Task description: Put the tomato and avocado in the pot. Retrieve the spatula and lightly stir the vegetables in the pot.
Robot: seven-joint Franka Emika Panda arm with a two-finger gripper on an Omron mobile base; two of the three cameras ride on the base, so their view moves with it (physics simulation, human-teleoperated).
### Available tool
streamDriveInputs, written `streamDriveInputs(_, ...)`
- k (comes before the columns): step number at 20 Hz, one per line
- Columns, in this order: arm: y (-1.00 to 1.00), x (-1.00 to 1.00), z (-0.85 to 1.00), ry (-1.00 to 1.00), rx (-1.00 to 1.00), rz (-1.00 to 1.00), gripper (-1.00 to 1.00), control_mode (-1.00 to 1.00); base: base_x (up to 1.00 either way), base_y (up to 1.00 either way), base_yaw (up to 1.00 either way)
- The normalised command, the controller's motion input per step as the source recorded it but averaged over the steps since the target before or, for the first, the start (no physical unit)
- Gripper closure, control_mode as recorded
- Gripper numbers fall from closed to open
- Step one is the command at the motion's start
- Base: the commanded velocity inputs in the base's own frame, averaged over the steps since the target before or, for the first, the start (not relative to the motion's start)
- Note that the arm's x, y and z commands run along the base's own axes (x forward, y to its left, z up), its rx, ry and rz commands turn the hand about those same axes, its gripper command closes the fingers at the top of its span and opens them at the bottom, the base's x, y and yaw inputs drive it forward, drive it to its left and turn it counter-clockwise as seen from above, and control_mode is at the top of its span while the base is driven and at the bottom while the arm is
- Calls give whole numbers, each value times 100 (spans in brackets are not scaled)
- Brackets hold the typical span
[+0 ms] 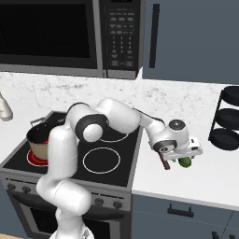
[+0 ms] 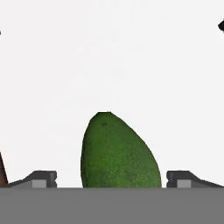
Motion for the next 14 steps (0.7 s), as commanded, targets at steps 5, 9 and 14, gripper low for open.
streamDriveInputs(5, 0, 3, -34, 5, 0, 17, -100, -100, 0, 0, 0)
streamDriveInputs(9, 0, 19, -26, 6, 0, 12, 100, -100, 0, 0, 0)
streamDriveInputs(14, 1, 5, -5, 1, 0, 8, 100, -100, 0, 0, 0)
